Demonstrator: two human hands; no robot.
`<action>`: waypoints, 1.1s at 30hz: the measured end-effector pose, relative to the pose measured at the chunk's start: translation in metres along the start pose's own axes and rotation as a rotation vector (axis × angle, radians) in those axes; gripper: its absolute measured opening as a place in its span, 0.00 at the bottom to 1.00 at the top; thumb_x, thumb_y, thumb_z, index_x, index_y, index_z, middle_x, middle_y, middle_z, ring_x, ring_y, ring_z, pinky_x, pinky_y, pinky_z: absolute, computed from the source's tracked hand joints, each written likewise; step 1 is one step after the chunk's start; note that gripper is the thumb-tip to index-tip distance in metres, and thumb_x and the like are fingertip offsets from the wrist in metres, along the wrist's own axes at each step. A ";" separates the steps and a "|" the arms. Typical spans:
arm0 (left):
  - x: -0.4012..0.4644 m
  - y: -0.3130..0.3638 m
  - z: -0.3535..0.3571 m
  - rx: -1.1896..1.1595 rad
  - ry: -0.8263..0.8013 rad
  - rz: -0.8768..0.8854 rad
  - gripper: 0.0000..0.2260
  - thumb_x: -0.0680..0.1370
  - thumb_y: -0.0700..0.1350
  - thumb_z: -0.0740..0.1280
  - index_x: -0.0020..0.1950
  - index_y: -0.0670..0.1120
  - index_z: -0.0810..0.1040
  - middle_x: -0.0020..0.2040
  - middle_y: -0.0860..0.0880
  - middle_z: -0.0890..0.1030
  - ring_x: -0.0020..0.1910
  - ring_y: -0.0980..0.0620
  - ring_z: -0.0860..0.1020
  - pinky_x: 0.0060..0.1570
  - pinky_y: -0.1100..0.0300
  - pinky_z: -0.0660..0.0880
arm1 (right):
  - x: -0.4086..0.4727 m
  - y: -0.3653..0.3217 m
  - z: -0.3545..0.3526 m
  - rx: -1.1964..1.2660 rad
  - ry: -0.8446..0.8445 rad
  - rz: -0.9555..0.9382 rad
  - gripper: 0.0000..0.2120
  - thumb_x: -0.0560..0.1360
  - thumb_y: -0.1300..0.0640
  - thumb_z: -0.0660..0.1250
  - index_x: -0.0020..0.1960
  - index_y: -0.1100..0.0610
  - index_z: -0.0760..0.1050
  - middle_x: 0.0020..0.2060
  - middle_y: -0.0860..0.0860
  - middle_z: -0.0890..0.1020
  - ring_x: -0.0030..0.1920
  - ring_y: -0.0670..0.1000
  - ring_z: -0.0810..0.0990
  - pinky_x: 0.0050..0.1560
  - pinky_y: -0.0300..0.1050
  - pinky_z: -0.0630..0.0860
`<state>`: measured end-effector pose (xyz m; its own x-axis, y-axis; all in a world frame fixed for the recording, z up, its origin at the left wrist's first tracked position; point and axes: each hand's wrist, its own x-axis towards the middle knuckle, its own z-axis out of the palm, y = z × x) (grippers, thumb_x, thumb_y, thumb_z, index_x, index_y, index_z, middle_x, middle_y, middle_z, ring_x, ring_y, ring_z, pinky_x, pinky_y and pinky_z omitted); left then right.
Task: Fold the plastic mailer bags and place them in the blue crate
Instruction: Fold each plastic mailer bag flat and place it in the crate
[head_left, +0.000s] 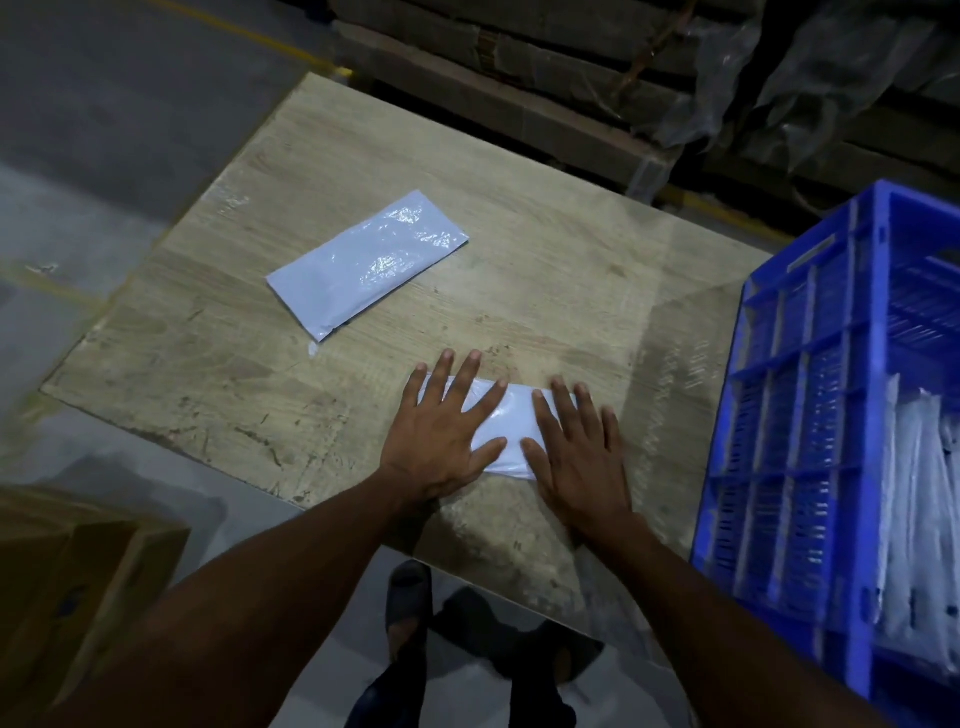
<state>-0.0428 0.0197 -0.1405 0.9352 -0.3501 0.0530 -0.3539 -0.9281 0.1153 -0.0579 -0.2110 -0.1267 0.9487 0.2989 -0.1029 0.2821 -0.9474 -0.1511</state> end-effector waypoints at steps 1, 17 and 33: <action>0.000 0.000 0.001 -0.004 0.004 0.003 0.32 0.82 0.67 0.53 0.83 0.55 0.61 0.84 0.42 0.55 0.83 0.36 0.53 0.77 0.34 0.53 | 0.001 -0.002 0.000 -0.003 0.002 0.006 0.30 0.84 0.38 0.44 0.83 0.49 0.50 0.82 0.50 0.49 0.82 0.54 0.45 0.78 0.61 0.50; -0.041 -0.015 -0.012 0.006 -0.024 -0.115 0.28 0.84 0.57 0.54 0.84 0.48 0.59 0.85 0.46 0.54 0.83 0.38 0.53 0.77 0.38 0.57 | 0.009 -0.011 -0.018 -0.069 -0.138 0.027 0.32 0.82 0.38 0.41 0.82 0.48 0.41 0.81 0.50 0.38 0.80 0.57 0.35 0.75 0.72 0.41; -0.035 -0.018 -0.010 0.000 -0.070 -0.120 0.29 0.85 0.59 0.49 0.85 0.50 0.56 0.85 0.47 0.54 0.84 0.40 0.50 0.78 0.38 0.54 | 0.012 -0.016 -0.005 0.035 -0.062 -0.103 0.29 0.84 0.38 0.40 0.82 0.45 0.49 0.82 0.46 0.48 0.81 0.51 0.42 0.78 0.62 0.48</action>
<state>-0.0698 0.0496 -0.1347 0.9692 -0.2444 -0.0308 -0.2394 -0.9639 0.1166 -0.0505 -0.1932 -0.1203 0.9042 0.4017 -0.1451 0.3713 -0.9072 -0.1977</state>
